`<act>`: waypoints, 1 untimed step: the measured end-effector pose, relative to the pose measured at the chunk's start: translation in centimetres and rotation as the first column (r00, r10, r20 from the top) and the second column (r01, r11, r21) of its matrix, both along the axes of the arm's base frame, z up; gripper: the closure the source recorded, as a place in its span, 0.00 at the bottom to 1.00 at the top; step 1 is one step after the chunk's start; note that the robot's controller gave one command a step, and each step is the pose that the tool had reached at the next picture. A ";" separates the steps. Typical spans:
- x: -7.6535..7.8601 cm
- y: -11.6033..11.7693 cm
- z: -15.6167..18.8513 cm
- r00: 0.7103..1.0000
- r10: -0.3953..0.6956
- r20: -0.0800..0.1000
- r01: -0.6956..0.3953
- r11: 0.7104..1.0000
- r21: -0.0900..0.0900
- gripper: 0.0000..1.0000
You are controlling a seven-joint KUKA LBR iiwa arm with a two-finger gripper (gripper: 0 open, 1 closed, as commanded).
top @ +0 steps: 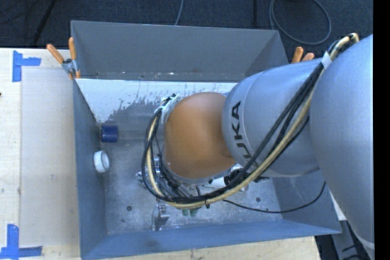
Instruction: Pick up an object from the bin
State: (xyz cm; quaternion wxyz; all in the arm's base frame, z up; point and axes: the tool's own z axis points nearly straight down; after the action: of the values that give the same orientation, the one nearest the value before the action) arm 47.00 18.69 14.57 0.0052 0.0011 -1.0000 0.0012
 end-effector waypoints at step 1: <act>2.0 -12.1 3.9 0.998 0.054 0.011 -0.054 0.999 -0.002 0.00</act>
Offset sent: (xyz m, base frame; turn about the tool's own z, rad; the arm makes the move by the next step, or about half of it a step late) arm 0.0188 -0.1161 0.0391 -0.0624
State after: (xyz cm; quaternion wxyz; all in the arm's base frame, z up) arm 48.98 6.55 18.50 -0.0004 0.0282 -0.9996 0.0020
